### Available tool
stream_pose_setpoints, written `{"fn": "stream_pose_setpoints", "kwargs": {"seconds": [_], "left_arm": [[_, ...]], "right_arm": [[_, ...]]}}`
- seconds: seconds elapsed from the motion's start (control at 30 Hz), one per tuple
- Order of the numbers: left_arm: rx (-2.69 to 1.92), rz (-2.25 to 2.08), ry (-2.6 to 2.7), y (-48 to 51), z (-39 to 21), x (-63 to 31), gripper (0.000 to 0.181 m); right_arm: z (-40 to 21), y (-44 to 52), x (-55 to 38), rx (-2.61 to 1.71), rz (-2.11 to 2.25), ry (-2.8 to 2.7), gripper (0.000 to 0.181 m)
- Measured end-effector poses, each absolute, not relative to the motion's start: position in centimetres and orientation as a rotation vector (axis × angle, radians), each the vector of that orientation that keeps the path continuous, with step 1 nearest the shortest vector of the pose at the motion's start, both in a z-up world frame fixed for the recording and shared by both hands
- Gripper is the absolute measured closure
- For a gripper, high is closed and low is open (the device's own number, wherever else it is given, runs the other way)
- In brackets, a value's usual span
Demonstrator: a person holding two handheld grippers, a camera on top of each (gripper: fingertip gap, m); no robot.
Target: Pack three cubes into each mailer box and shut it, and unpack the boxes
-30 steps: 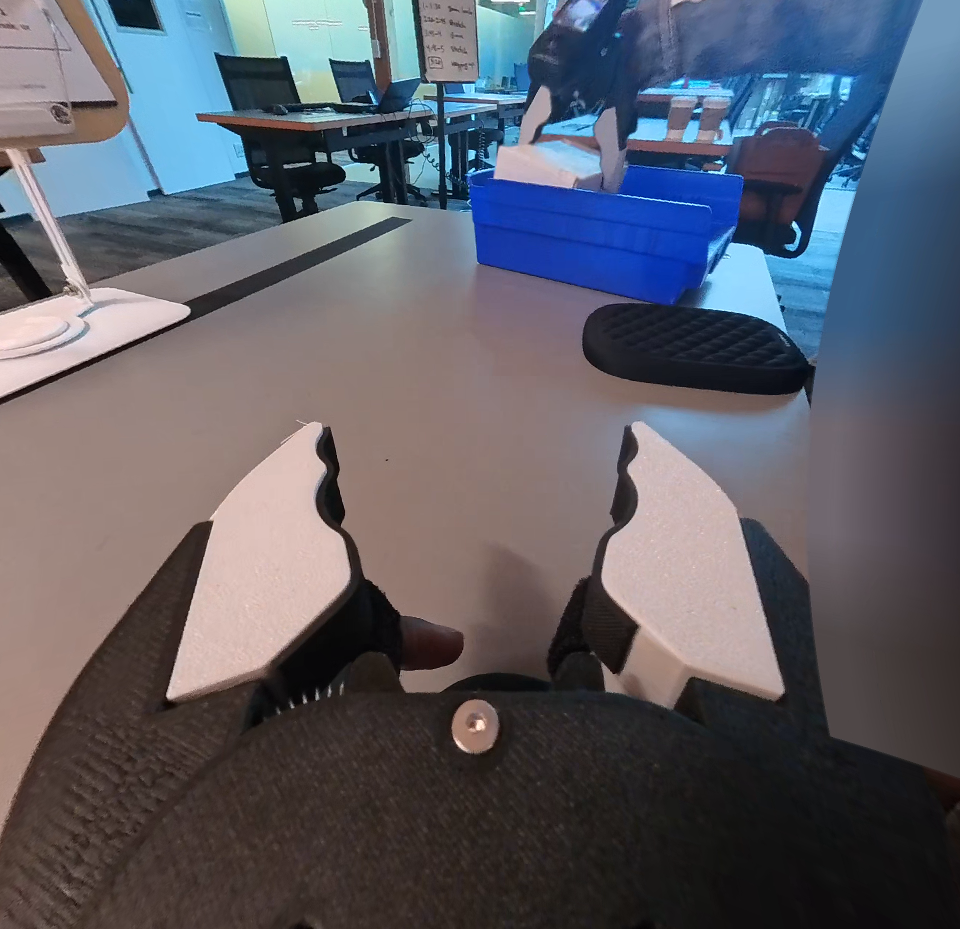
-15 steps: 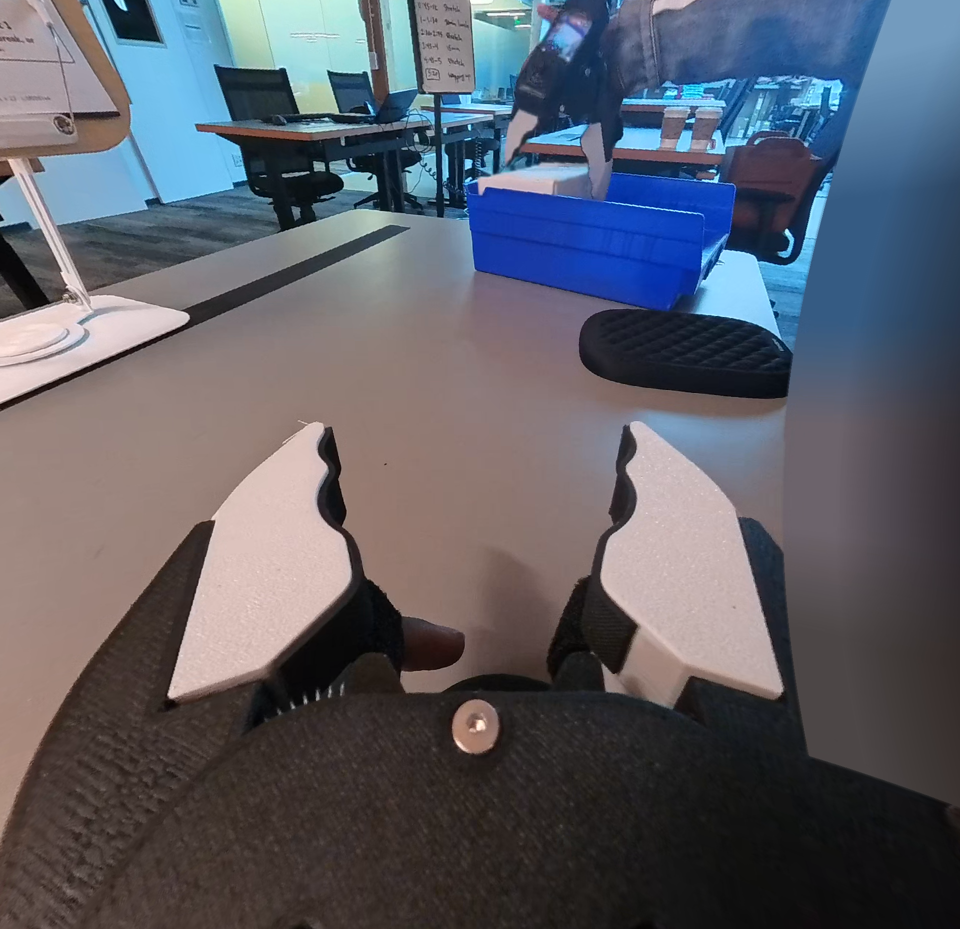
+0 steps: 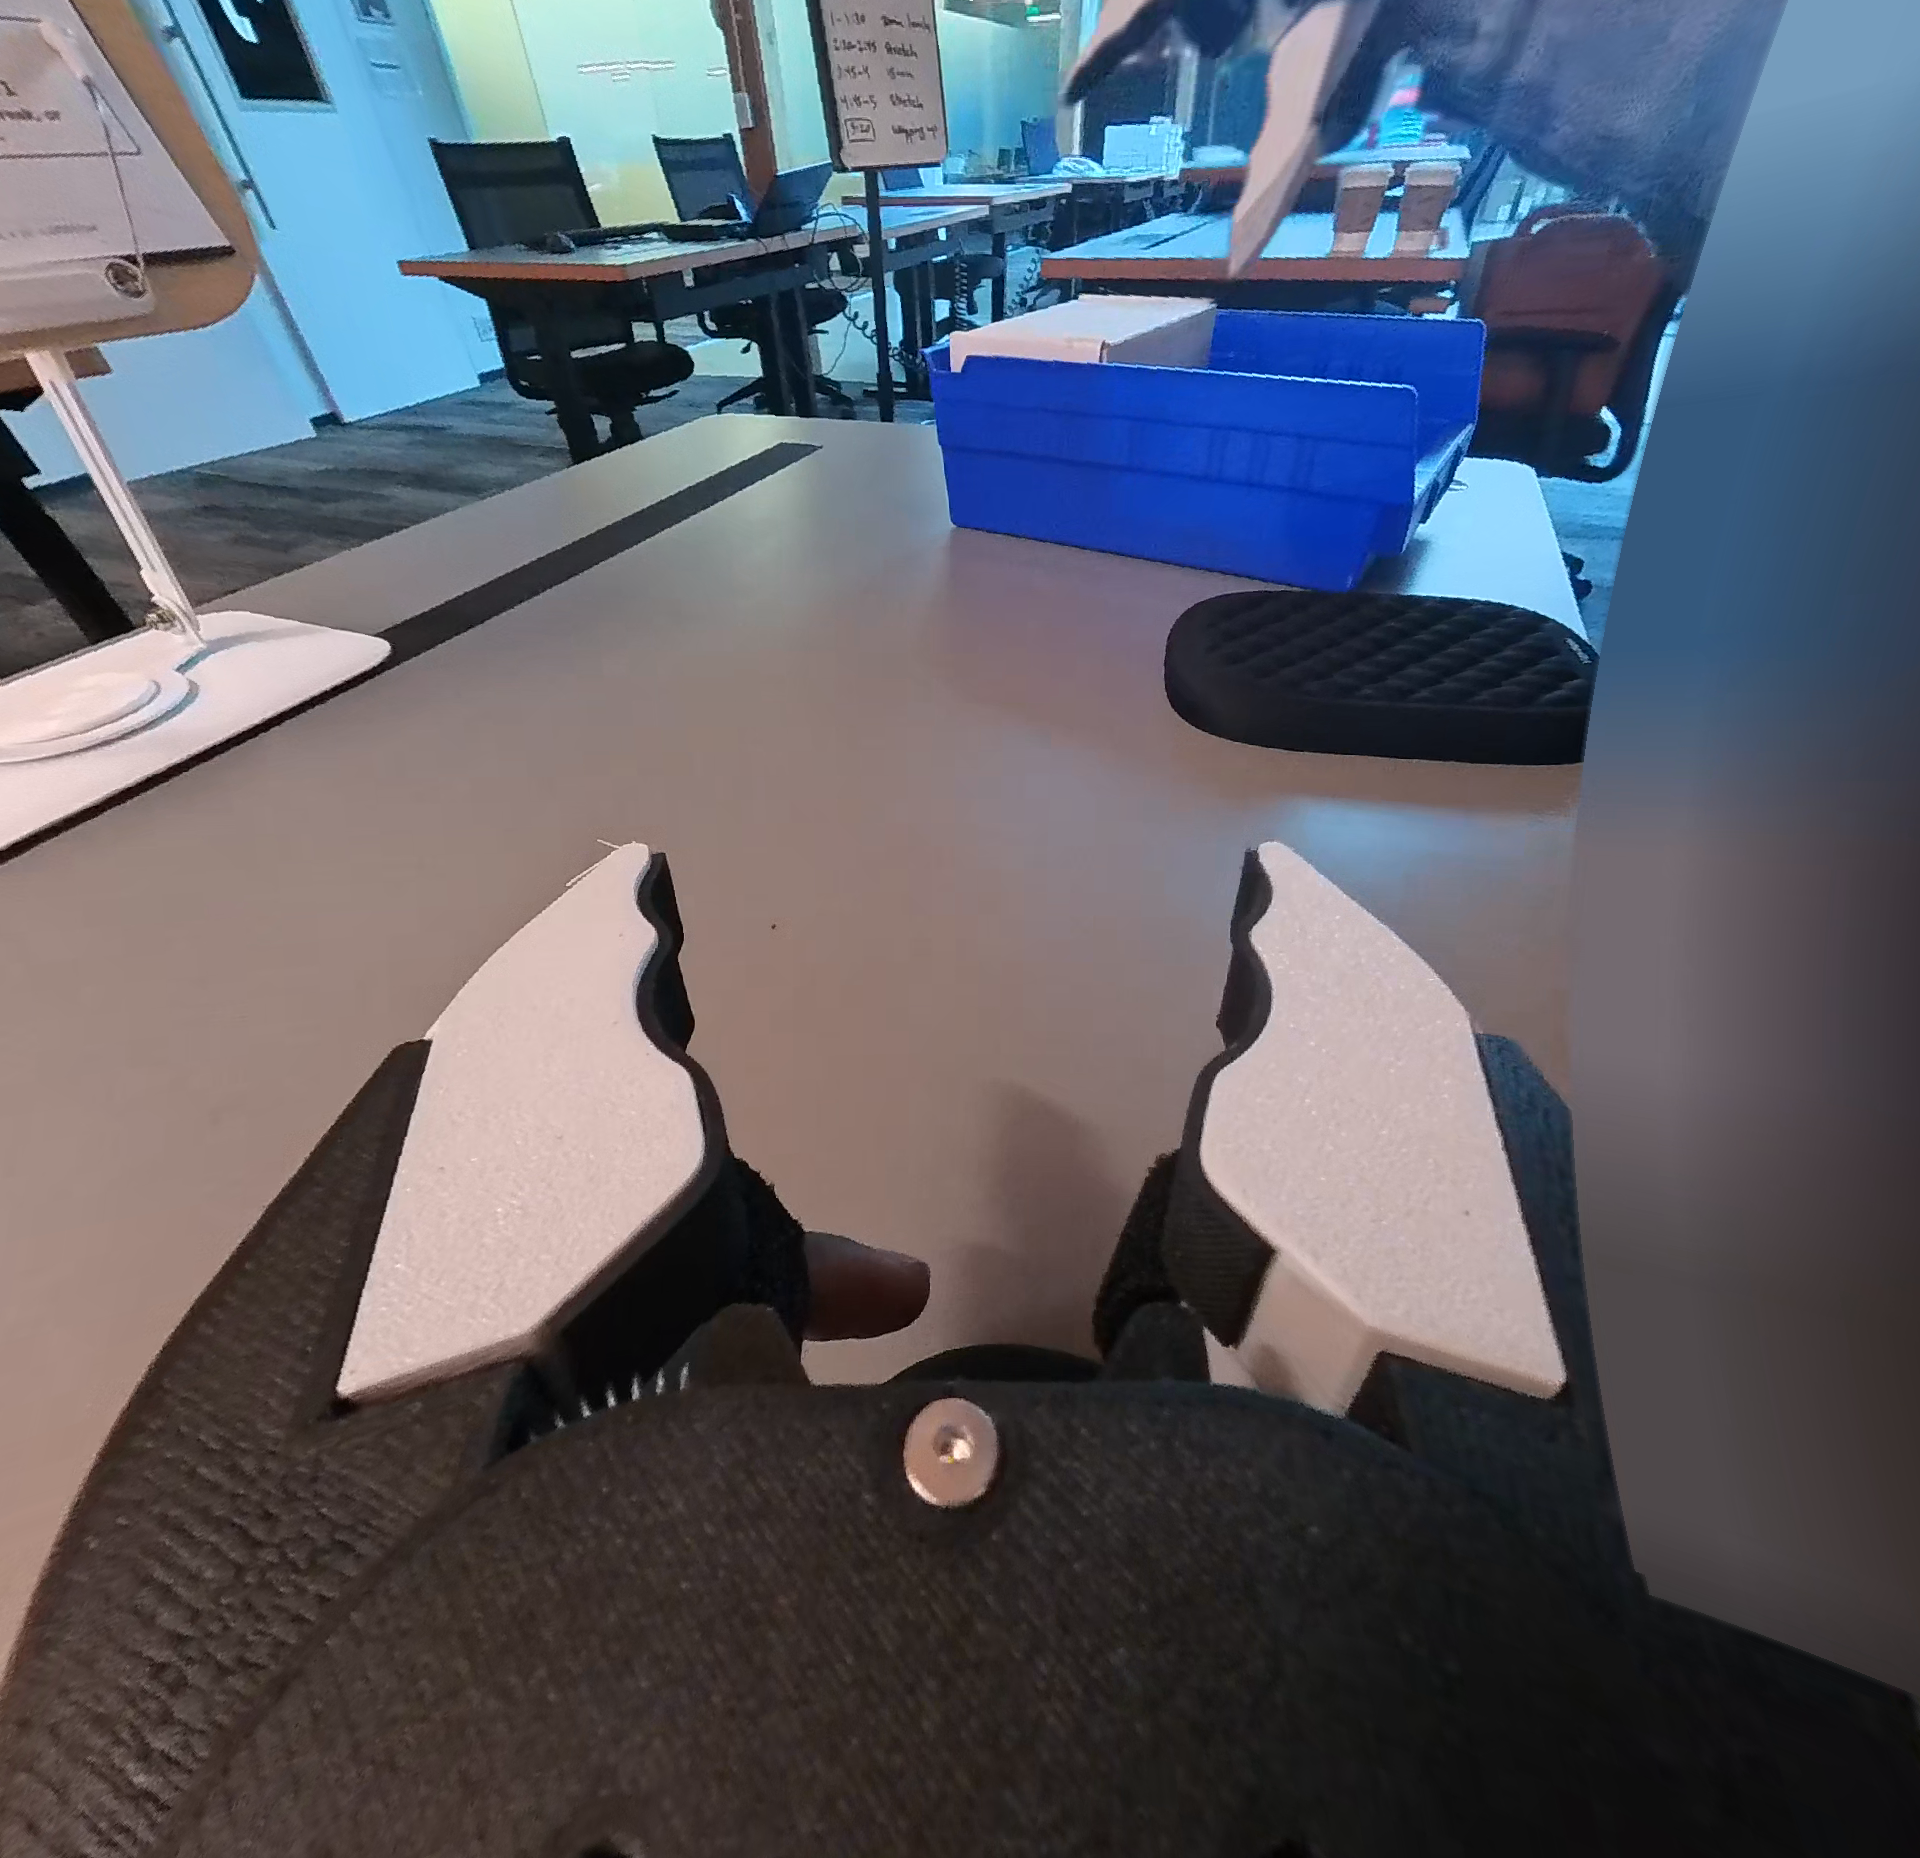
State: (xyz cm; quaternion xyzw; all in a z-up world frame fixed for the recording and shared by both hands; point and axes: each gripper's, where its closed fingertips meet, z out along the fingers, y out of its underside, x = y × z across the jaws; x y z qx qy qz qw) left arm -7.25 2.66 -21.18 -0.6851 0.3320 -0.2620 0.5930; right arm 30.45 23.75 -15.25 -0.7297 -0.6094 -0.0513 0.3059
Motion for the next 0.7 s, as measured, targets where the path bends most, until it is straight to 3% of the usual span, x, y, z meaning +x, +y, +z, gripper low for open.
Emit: {"fn": "stream_pose_setpoints", "kwargs": {"seconds": [0.17,0.23,0.47,0.57,0.7], "left_arm": [[-1.598,-0.580,0.797,2.6,-21.4,-7.0,0.080],[-1.601,-0.569,0.805,2.6,-21.6,-6.9,0.081],[-1.608,-0.559,0.796,2.8,-21.7,-7.0,0.082],[-1.611,-0.555,0.797,2.8,-21.7,-7.0,0.082],[-1.610,-0.561,0.777,2.9,-21.6,-7.2,0.082]], "right_arm": [[-12.4,16.0,25.0,-1.725,0.195,-1.199,0.035],[-12.4,14.1,24.8,-1.686,0.254,-0.988,0.046],[-20.0,10.6,30.2,-2.027,0.147,-0.577,0.058],[-21.4,10.9,30.8,-2.111,0.171,-0.542,0.078],[-24.0,10.3,30.6,-2.243,0.186,-0.583,0.123]]}}
